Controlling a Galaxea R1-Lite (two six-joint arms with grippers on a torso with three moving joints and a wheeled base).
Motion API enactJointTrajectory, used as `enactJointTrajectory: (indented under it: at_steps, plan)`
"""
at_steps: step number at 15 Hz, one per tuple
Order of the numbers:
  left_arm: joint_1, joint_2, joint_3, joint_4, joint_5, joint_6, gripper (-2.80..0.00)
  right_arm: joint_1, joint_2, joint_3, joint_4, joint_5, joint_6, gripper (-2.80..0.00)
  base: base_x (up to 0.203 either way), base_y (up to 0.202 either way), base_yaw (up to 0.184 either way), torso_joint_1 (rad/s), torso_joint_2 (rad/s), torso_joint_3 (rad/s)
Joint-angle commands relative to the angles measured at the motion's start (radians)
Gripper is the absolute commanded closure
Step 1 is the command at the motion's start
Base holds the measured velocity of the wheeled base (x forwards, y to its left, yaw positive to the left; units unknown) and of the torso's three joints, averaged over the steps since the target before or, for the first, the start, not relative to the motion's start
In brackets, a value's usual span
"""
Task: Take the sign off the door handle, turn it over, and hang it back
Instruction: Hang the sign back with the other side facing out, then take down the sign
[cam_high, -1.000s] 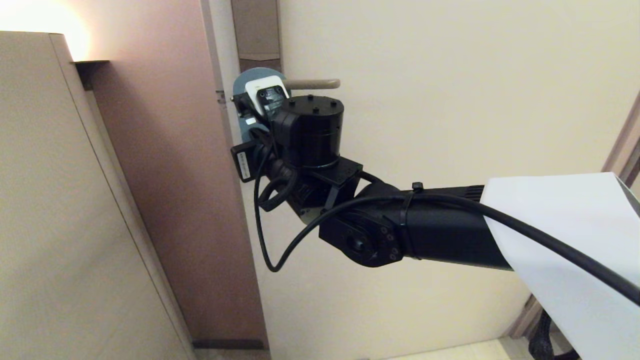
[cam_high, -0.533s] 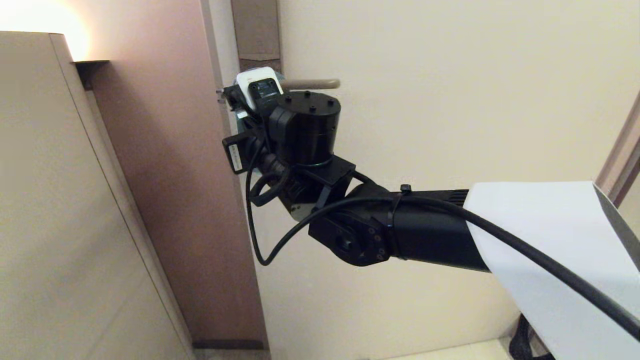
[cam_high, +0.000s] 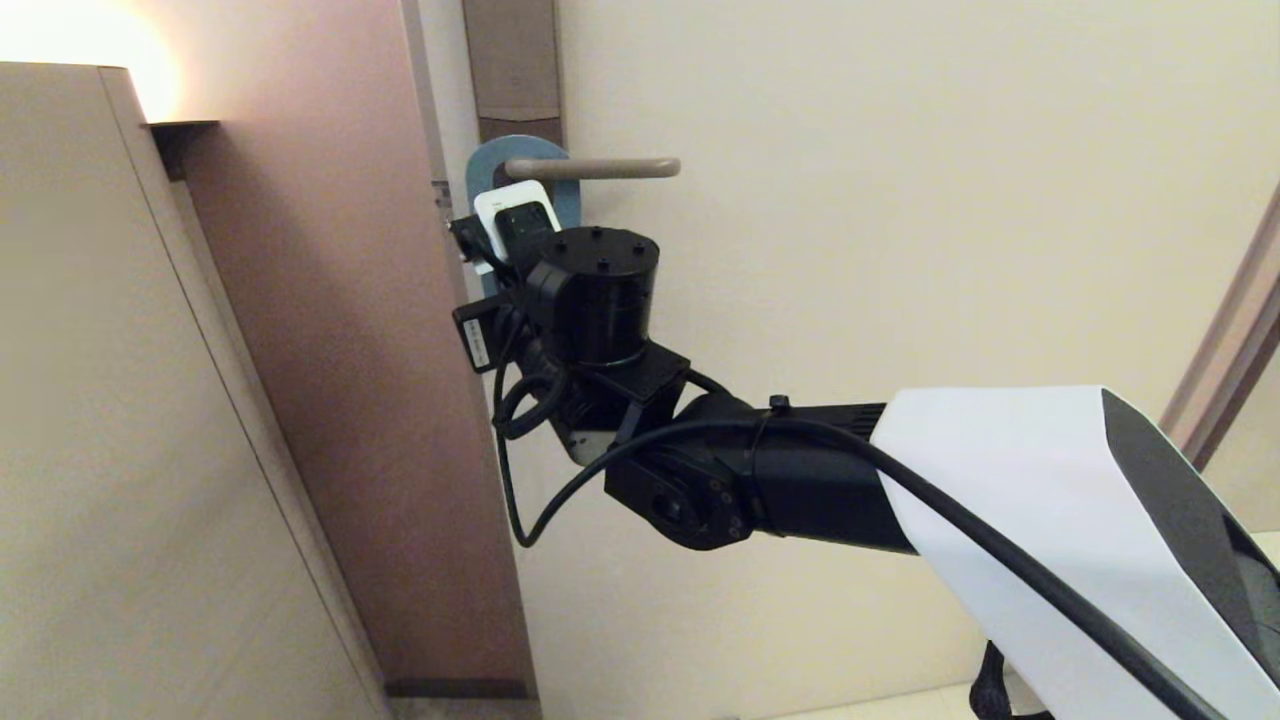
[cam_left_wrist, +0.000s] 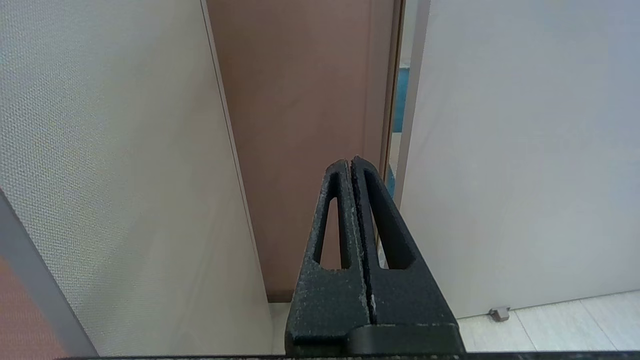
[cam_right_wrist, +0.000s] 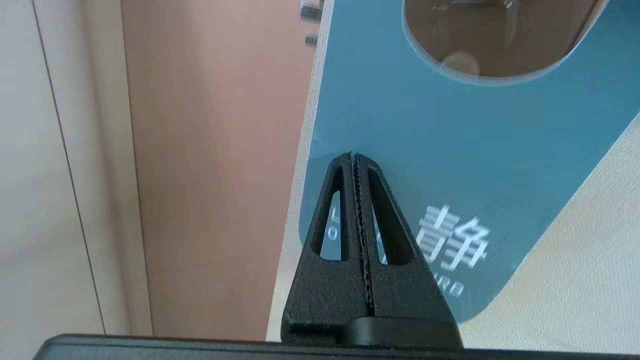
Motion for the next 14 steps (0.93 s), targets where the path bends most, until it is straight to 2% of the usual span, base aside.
enactJointTrajectory:
  at_steps: [1, 5, 8, 12, 14]
  plan:
    - [0.0, 0.0, 0.0, 0.0, 0.0, 0.0, 0.0, 0.001, -0.015, 0.024, -0.002, -0.003, -0.002, 0.0, 0.0, 0.0, 0.0, 0.0, 0.0, 0.0]
    - [0.0, 0.0, 0.0, 0.0, 0.0, 0.0, 0.0, 0.001, -0.137, 0.181, 0.0, -0.004, 0.0, 0.0, 0.0, 0.0, 0.0, 0.0, 0.0, 0.0]
    - [0.0, 0.0, -0.001, 0.0, 0.0, 0.0, 0.0, -0.02, -0.291, 0.356, 0.016, -0.011, -0.004, 0.0, 0.0, 0.0, 0.0, 0.0, 0.0, 0.0]
    - [0.0, 0.0, 0.0, 0.0, 0.0, 0.0, 0.0, -0.102, -0.53, 0.581, 0.088, -0.068, -0.01, 0.0, 0.0, 0.0, 0.0, 0.0, 0.0, 0.0]
    - [0.0, 0.0, 0.0, 0.0, 0.0, 0.0, 0.0, -0.174, -0.653, 0.663, 0.145, -0.105, -0.016, 0.0, 0.0, 0.0, 0.0, 0.0, 0.0, 0.0]
